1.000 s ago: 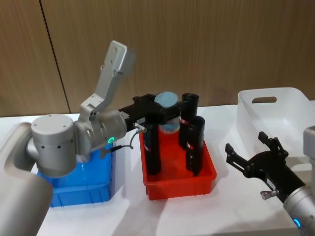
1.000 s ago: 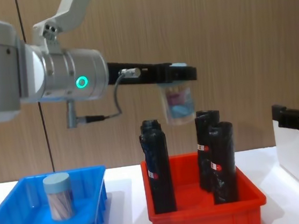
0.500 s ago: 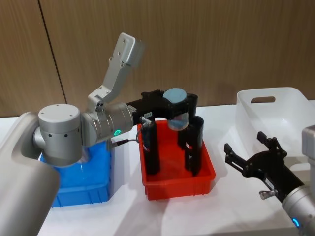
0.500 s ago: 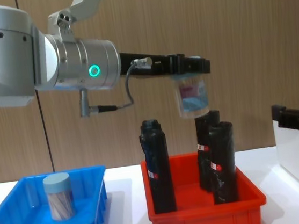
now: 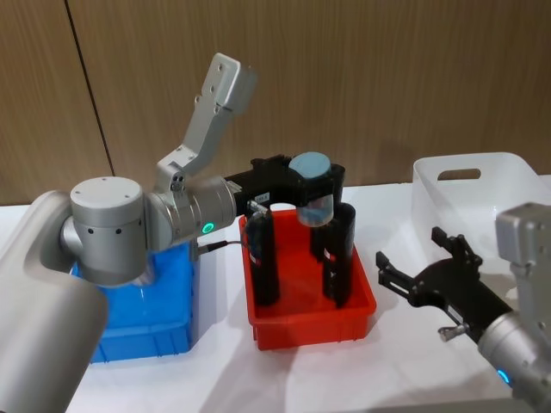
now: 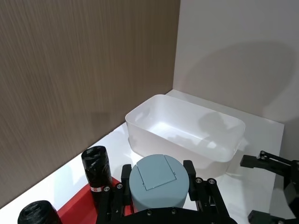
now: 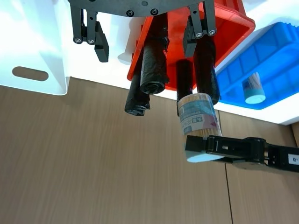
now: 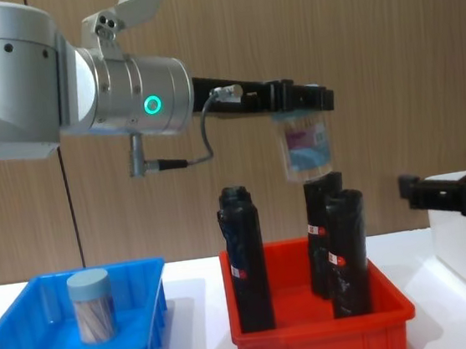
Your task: Pick the cotton swabs from the blue box and place them into the white box.
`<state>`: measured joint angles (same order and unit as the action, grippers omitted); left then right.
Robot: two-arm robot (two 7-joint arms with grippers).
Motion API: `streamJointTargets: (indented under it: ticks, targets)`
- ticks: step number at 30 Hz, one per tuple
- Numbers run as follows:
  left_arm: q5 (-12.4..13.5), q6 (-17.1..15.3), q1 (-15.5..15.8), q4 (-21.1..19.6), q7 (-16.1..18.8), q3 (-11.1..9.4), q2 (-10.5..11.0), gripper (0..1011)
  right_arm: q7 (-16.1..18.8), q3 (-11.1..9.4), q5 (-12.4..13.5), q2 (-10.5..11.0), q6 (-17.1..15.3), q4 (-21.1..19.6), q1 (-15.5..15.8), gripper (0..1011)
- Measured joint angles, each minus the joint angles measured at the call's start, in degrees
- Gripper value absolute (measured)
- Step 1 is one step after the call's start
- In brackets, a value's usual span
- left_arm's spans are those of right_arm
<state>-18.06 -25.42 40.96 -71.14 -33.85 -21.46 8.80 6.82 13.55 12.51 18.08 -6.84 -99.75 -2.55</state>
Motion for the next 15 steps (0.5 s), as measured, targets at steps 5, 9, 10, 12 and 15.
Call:
streamJointTargets:
  ticks: [5,9,10,12,15]
  targets:
    - [0.00,-0.04,0.12,0.12,-0.10,-0.03,-0.07,669,2.02,0.28,-1.56,-0.96,-1.79,1.97,-2.50,1001]
    - [0.00,-0.08,0.22,0.22,-0.18,-0.05,-0.13,669,3.63,0.46,-2.39,-1.82,-2.64,3.86,-4.62,1002]
    - [0.00,-0.08,0.24,0.23,-0.19,-0.06,-0.13,669,3.93,0.48,-2.46,-1.97,-2.78,4.11,-5.00,1001]
    - [0.01,-0.09,0.26,0.26,-0.23,-0.06,-0.14,669,4.88,0.58,-2.75,-2.44,-3.16,5.32,-6.14,1001]
    - [0.00,-0.11,0.29,0.29,-0.25,-0.07,-0.15,669,6.12,0.68,-2.93,-3.15,-3.59,6.81,-7.76,1001]
